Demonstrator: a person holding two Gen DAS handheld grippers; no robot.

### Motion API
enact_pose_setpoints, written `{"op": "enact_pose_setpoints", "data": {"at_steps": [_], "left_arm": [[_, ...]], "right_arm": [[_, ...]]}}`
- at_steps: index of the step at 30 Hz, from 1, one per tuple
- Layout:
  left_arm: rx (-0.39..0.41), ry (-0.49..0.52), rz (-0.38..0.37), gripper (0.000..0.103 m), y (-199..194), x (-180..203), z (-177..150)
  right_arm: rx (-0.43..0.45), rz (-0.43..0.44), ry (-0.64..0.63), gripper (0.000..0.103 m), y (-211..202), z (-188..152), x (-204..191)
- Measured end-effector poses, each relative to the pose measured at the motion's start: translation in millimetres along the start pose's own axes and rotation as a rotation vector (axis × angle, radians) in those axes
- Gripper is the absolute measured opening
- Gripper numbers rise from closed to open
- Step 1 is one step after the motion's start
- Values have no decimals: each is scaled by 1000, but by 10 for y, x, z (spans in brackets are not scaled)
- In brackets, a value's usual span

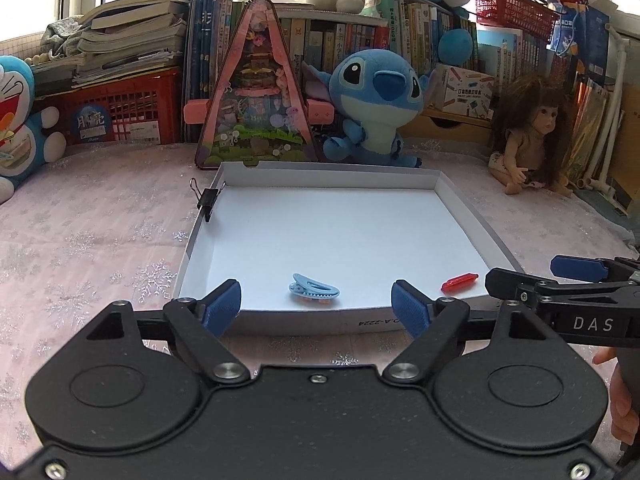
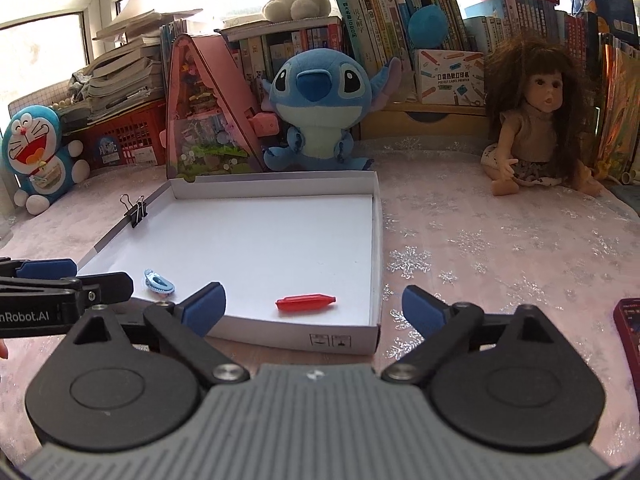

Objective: Organize rigid objects
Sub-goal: 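Withdraw both open tools from the tray back toward the remaining items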

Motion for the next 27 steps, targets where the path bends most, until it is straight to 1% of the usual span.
{"op": "enact_pose_setpoints", "data": {"at_steps": [5,16,20,24,27], "left_arm": [[25,5,2,82,-137,4,-165],[50,42,-4,84,-294,-6,-505],[58,55,-7,84,-361,-19,-662],[56,37,-11,85,-428,-34,-812],[58,37,-13,85,-483,-35,-924]], "right_arm": [[17,6,-1,102,-116,-135,41],[54,18,-78,103,-355,-492,25],[58,10,-88,103,-431,-635,46],[59,0,-71,103,-496,-755,103],[57,-27,-81,103,-528,-832,127]]}}
Point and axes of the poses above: each gripper's, at about its wrist camera, not at the fingertips, and y roughly the way its jaws point, x to its right, z to its top, the point moved 2 cm from there along y, roughly the way its jaws point, and after that the axes turned 7 degrees about y, right-handed, at the moved point
